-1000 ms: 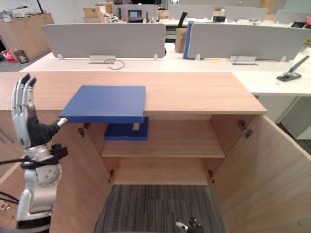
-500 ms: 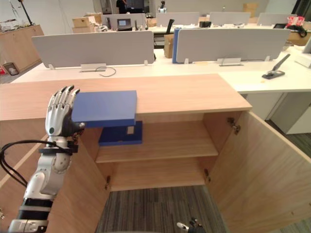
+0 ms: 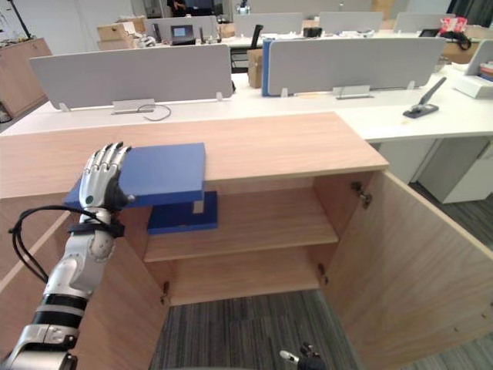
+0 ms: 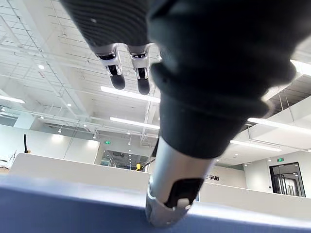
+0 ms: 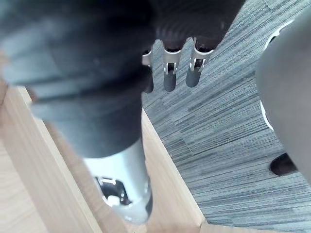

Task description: Walk over to the cabinet, pick up the folder, carry it to the office cabinet, place the folder inside the office cabinet, then close the office cabinet door

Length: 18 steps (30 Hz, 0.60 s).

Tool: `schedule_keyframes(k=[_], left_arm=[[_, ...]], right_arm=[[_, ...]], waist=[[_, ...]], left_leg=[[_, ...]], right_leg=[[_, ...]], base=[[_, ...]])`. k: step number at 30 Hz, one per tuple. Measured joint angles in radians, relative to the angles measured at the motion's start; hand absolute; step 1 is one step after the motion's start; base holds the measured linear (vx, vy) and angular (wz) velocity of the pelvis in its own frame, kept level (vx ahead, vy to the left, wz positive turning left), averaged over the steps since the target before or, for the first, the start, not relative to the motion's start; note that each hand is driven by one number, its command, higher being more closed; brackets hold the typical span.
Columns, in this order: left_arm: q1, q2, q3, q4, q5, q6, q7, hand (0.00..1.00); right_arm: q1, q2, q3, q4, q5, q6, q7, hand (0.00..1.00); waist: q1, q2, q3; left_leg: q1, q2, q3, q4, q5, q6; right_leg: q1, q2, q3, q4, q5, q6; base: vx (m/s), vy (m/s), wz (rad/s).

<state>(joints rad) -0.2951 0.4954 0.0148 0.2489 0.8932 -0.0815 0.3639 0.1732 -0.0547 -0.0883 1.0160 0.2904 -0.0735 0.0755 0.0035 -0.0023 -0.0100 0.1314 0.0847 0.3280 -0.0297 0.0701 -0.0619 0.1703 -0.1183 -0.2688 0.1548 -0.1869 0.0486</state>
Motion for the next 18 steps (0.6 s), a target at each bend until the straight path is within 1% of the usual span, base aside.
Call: schedule_keyframes(k=[9, 13, 18], left_arm=[[-0.056, 0.001, -0.028, 0.119, -0.018, 0.006, -0.003, 0.0], [-0.058, 0.001, -0.033, 0.199, -0.031, 0.008, -0.025, 0.0], [-0.059, 0.001, -0.033, 0.258, -0.034, 0.01, -0.043, 0.0]], right_arm=[[0.001, -0.004, -0.007, 0.0, -0.001, 0.0, 0.0, 0.0], [0.005, -0.006, -0.008, 0.0, -0.001, -0.001, 0.0, 0.0], [0.005, -0.007, -0.009, 0.0, -0.001, -0.003, 0.0, 0.0]], waist=[[-0.014, 0.003, 0.008], [-0.021, 0.002, 0.01], [-0.022, -0.002, 0.014]], left_leg=[[0.01, 0.003, 0.008, -0.001, 0.0, 0.0], [0.01, 0.006, 0.014, -0.003, 0.0, 0.0], [0.01, 0.007, 0.012, -0.004, 0.0, -0.001]], right_leg=[[-0.002, 0.001, 0.013, 0.005, 0.0, 0.0], [-0.011, 0.004, 0.024, 0.008, 0.0, 0.0], [-0.011, 0.007, 0.025, 0.006, 0.0, 0.0]], base=[[-0.03, 0.004, -0.03], [-0.02, 0.001, -0.07], [0.0, 0.0, 0.0]])
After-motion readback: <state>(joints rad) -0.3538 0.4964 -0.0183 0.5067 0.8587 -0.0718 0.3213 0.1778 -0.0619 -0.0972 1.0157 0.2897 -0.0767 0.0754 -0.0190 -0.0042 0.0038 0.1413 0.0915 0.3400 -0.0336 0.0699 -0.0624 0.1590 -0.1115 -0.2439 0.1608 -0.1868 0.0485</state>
